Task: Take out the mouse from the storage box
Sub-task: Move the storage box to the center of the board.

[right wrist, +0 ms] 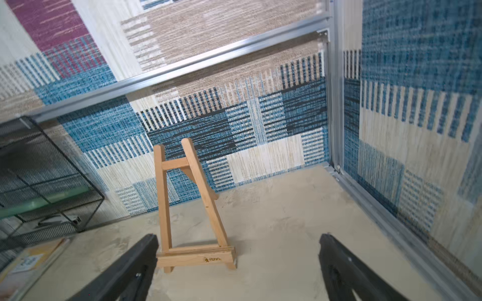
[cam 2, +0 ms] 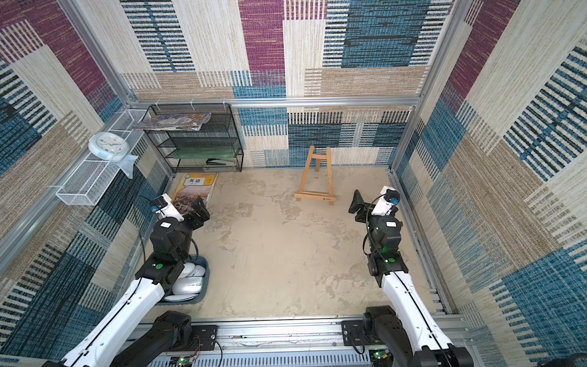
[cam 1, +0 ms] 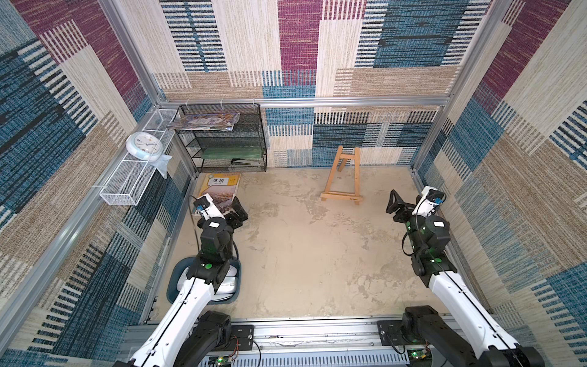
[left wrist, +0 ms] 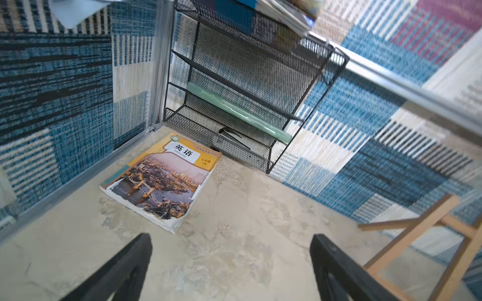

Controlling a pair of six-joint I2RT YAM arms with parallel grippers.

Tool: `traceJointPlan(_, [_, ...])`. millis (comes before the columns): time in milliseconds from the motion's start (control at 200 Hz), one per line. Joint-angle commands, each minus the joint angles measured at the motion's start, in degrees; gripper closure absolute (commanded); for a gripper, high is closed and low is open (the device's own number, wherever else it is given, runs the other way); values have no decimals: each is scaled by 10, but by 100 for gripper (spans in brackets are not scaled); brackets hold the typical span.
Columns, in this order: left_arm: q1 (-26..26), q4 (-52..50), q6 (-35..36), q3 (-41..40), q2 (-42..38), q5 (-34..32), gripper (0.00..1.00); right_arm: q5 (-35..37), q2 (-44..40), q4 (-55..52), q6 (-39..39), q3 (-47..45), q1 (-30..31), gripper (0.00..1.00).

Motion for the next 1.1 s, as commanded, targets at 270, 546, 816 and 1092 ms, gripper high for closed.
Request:
traceJointPlan(270, [27,-484,-181,65,-113,39,1,-36,-49,-254,136,29,-9,1])
traceJointPlan(546, [27,-541,-175,73,-44,194,1,-179,12,-250,183,17,-7,1])
traceJointPlan(816, [12,-573,-219,42,21,204,1,-174,67,-272,180,44,43,1])
traceJointPlan(1092, [1,-518,-205,21,57,253,1,-147,102,-280,192,60,126,1])
